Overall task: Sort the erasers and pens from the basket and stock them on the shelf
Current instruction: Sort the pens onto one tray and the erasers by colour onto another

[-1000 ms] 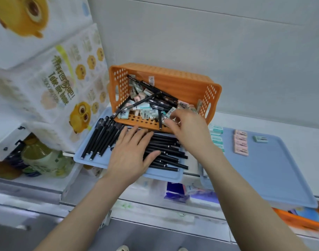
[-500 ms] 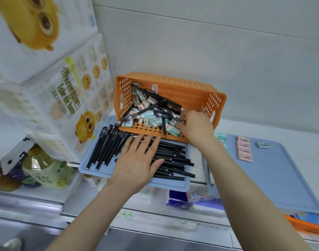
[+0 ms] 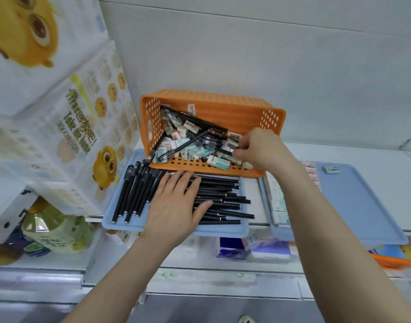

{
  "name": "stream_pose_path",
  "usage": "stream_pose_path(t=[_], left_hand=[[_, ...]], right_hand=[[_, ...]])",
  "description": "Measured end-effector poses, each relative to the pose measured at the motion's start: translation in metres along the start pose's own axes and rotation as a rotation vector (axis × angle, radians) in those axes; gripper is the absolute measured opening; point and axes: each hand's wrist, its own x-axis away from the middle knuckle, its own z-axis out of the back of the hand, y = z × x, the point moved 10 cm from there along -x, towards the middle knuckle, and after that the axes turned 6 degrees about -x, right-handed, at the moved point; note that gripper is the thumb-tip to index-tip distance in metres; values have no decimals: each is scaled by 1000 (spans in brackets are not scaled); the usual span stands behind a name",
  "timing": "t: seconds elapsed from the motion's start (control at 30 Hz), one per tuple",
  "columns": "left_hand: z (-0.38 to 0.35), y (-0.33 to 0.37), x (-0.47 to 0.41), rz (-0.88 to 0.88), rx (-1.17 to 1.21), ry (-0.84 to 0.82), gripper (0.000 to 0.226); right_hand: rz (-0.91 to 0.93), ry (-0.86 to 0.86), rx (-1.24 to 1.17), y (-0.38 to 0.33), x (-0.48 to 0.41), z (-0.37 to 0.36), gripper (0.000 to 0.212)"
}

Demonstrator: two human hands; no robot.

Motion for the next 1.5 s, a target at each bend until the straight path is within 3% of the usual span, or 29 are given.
stream_pose_path(t=[0.13, 0.3, 0.4, 0.53, 0.73, 0.8, 0.87, 0.93, 1.03, 1.1, 1.27, 1.43, 1.5], left_hand=[[5, -2, -1, -9, 41, 26, 68], [39, -9, 6, 35, 173, 289, 55], [25, -7, 1, 4, 73, 164, 68], [9, -9, -2, 31, 60, 79, 69], [38, -41, 14, 304, 207, 317, 61], [35, -38, 7, 254, 164, 286, 58], [28, -30, -9, 186, 83, 202, 59], [20, -23, -28, 154, 3, 121, 67], [7, -13, -48, 131, -23, 25, 77], [4, -8, -52, 110, 0, 26, 72], [11, -7, -41, 65, 162, 135, 47], [12, -6, -40, 60, 158, 158, 46], [12, -7, -39, 70, 162, 157, 46]], right_hand=[[45, -61, 30, 4, 20, 10, 20], [225, -174, -51, -21, 35, -21, 22], [268, -207, -80, -32, 29, -38, 25], [353, -38, -148, -52, 17, -24, 24], [413, -342, -77, -62, 19, -84, 29], [411, -253, -160, -54, 14, -73, 25], [364, -52, -212, -37, -1, -48, 23], [297, 121, -137, -20, -16, -28, 28], [238, 24, 27, -5, -29, -38, 52], [245, -5, 60, -2, -31, -47, 60], [261, 79, 22, -1, -36, -45, 51], [258, 163, 20, -7, -42, -23, 49], [304, 140, 25, -23, -47, -22, 57]])
